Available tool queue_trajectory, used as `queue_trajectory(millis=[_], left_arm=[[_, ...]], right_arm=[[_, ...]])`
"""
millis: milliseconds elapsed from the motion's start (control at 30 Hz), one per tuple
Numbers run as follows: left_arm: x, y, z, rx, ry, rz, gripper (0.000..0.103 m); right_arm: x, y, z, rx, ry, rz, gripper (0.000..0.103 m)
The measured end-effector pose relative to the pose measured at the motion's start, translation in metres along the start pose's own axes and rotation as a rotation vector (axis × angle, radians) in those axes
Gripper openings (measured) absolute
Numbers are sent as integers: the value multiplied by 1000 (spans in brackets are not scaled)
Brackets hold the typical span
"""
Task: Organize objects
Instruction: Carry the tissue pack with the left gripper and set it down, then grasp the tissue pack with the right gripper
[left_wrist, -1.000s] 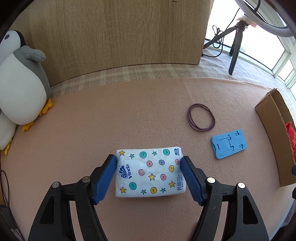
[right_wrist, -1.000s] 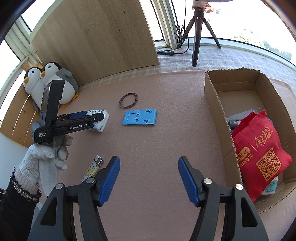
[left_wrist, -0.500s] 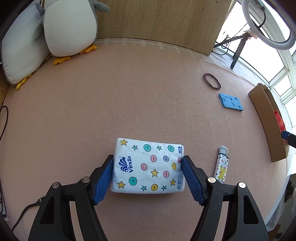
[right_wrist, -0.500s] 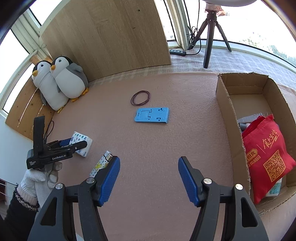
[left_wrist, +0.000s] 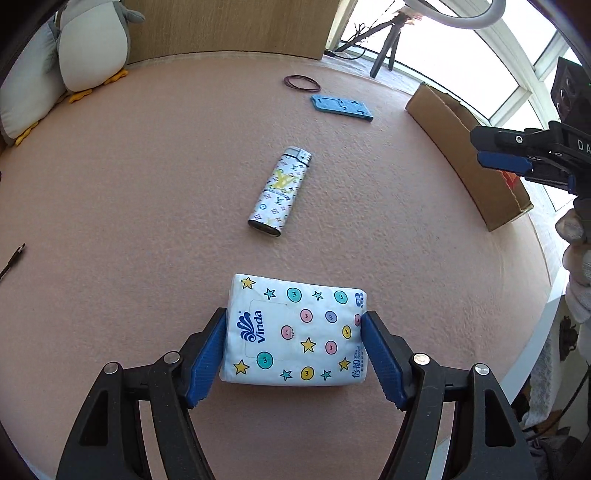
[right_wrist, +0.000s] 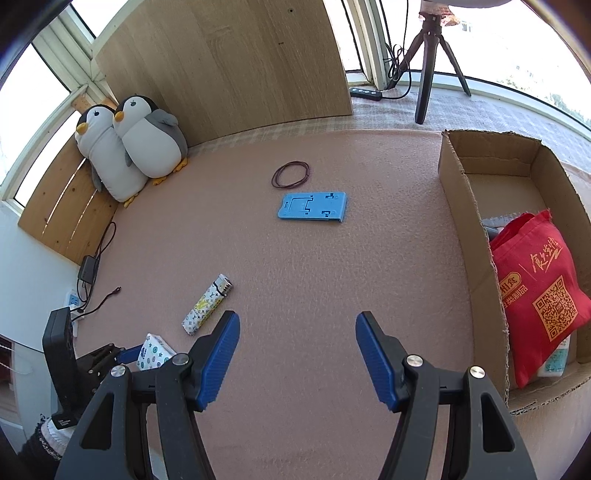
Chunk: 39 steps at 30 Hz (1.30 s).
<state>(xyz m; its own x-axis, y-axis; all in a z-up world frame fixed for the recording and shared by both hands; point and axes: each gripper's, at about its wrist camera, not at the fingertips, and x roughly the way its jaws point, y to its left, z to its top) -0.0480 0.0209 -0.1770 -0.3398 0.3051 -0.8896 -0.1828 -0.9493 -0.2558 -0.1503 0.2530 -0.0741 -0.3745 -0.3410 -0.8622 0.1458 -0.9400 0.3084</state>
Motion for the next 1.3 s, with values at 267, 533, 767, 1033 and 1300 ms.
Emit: queue_trajectory(millis=[267, 533, 767, 1033, 1300], left_arm=[[34, -86, 30, 159, -3, -66, 74], [50, -122, 69, 343, -8, -102, 74], [24, -103, 69, 319, -65, -101, 85], [7, -71, 41, 94, -2, -223, 86], [21, -76, 35, 22, 9, -242, 85]], right_arm=[[-12, -22, -18, 40, -1, -14, 62], [-26, -54, -28, 108, -4, -32, 62], [-20, -51, -23, 72, 32, 4, 63], [11, -25, -15, -63, 135, 69, 64], [43, -7, -14, -128, 213, 82, 64]])
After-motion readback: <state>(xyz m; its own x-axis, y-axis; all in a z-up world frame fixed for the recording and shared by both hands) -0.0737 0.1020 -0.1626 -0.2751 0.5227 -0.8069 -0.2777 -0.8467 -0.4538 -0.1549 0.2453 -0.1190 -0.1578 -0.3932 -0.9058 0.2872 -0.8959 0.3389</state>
